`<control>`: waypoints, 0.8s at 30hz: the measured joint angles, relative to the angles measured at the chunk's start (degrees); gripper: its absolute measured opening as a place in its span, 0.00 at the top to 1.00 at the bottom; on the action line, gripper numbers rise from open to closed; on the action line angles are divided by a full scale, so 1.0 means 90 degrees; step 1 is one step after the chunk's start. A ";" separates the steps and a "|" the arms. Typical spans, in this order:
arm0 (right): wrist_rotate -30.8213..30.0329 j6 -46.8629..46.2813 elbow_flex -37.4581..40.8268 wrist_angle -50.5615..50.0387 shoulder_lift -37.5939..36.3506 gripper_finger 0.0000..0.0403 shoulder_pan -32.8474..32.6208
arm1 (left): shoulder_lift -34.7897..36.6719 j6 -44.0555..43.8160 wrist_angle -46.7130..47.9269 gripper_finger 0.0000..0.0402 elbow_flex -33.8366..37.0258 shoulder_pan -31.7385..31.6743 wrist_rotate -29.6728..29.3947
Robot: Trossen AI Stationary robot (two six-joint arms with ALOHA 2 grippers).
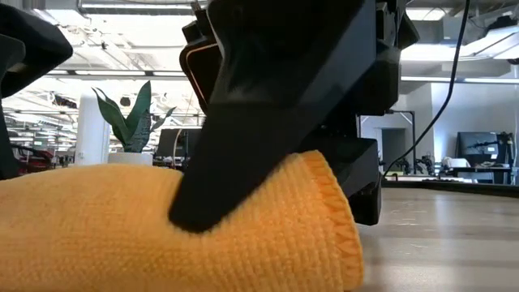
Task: Roll towel into tight, uniform cylinder
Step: Roll the orange microfiber towel
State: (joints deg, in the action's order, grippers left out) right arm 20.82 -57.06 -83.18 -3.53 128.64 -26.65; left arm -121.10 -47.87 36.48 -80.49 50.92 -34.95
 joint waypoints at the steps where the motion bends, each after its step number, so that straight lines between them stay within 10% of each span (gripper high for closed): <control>1: 0.0007 0.0000 -0.0002 0.0004 -0.0002 0.66 0.0000 | 0.0000 -0.0062 0.0001 0.67 -0.0002 -0.0019 0.0070; 15: 0.0321 0.0376 0.0017 -0.0330 -0.0210 0.52 0.0005 | 0.0039 -0.0931 -0.0011 0.71 -0.0019 -0.0267 0.1052; 24: -0.0823 0.1203 0.0027 -0.1782 -0.1042 0.54 -0.0226 | 0.0027 -0.0993 0.0033 0.73 -0.0017 -0.0295 0.1182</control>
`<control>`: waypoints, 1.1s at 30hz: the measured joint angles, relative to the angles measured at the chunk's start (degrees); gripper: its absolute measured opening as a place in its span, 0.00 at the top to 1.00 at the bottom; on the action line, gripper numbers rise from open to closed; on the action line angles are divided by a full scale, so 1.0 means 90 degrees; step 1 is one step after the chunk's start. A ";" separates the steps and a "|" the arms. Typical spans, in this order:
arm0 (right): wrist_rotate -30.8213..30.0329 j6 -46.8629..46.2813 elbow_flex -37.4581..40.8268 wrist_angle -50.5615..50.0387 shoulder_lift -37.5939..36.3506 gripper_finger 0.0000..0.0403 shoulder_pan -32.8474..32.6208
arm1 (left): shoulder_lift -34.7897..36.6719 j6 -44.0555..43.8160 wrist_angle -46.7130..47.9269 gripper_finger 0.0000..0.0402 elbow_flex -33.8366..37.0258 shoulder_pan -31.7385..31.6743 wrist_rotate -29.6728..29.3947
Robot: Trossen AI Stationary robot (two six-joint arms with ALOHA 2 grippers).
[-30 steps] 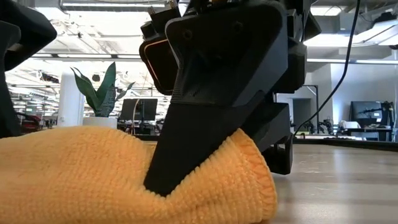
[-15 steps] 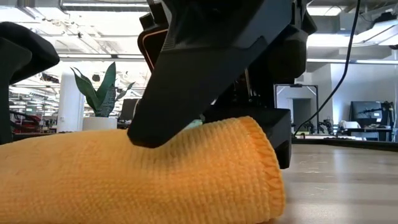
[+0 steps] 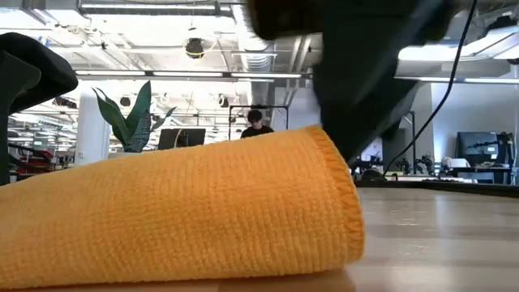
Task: Roll towel into tight, uniform cylinder
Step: Roll the orange microfiber towel
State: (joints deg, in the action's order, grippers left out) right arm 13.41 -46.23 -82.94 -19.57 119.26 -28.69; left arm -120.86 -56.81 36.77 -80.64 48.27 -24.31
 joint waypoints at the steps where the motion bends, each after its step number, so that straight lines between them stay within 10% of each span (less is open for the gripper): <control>1: -0.0208 0.0191 0.0003 -0.0229 -0.0149 0.54 -0.0086 | -0.0001 -0.0001 -0.0008 0.73 0.0005 0.0004 -0.0008; 15: -0.3792 0.3134 -0.0013 0.1005 -0.0289 0.55 -0.1638 | -0.0012 -0.0004 -0.0028 0.73 0.0010 -0.0025 0.0003; 33: -0.2664 0.2454 -0.0007 0.1751 0.0558 0.97 -0.1009 | -0.0017 -0.0104 -0.0043 0.73 0.0014 -0.0032 -0.0128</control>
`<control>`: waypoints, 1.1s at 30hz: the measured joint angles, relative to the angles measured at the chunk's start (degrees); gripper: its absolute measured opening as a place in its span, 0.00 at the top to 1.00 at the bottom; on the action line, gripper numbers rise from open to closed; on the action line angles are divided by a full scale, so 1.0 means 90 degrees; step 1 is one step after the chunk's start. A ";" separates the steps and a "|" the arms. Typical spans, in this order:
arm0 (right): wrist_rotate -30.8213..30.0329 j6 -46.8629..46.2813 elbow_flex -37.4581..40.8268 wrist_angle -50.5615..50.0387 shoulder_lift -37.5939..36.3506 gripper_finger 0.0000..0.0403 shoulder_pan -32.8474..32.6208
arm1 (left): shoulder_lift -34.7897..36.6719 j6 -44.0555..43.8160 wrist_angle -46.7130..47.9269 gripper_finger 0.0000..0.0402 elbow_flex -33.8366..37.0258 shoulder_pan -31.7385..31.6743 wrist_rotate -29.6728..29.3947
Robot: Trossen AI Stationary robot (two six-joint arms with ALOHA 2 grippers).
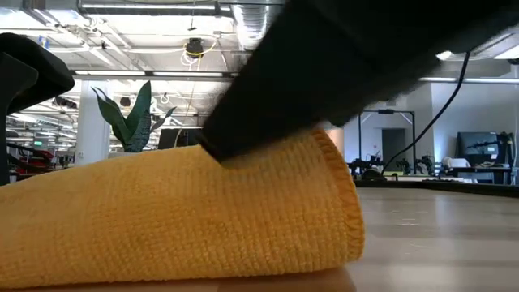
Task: Roll towel into tight, uniform cylinder
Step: Roll the orange microfiber towel
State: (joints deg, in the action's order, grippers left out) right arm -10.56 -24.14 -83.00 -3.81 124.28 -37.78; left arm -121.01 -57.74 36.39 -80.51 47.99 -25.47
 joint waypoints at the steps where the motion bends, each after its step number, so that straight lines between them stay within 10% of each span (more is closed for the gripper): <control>1: -0.0006 -0.0079 -0.0010 0.0055 -0.0004 0.96 0.0035 | -0.0002 -0.0002 0.0004 0.73 0.0000 0.0000 -0.0008; 33: 0.0176 -0.1824 -0.0039 -0.1706 -0.0049 0.98 0.0381 | -0.0027 -0.0238 0.0032 0.64 0.0010 -0.0070 -0.0549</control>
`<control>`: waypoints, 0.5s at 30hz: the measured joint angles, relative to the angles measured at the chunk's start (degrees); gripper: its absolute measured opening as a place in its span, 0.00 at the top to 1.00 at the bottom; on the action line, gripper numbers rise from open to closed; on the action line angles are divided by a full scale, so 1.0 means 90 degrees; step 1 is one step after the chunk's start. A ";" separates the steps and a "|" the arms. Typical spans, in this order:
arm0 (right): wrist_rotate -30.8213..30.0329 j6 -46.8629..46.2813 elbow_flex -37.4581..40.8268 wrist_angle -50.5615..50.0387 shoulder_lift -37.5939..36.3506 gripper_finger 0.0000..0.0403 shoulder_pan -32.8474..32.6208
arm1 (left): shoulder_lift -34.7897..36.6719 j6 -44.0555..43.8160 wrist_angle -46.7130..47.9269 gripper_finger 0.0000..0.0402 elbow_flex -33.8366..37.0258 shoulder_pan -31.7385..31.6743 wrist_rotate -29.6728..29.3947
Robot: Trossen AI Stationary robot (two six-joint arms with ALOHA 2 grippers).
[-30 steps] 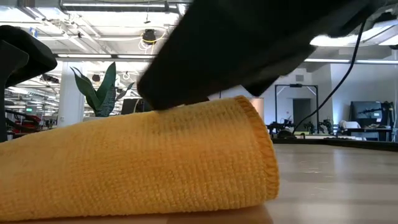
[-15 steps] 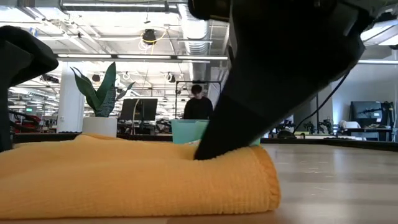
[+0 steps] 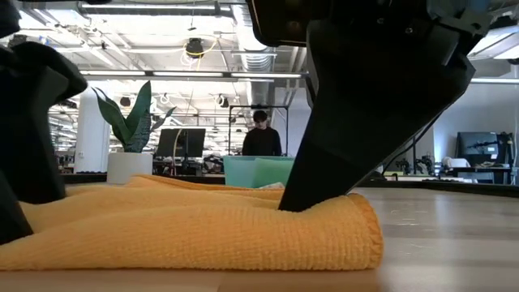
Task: Roll towel into tight, uniform cylinder
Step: Roll the orange microfiber towel
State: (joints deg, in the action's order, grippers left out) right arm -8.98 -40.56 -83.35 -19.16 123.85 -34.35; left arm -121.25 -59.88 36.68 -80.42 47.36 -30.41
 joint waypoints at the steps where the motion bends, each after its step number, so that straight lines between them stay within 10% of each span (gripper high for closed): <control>1: 0.0011 0.0000 0.0000 -0.0017 -0.0002 0.98 0.0000 | 0.0003 0.0096 0.0023 0.63 -0.0003 -0.0028 0.0061; 15: 0.0178 -0.0007 0.0012 -0.0219 -0.0004 0.98 0.0000 | 0.0675 0.0583 0.1788 0.60 -0.0648 0.0366 -0.0880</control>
State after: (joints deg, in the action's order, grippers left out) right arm -7.38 -40.62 -83.24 -21.13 123.81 -34.35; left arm -115.17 -54.64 52.77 -86.26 50.65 -38.33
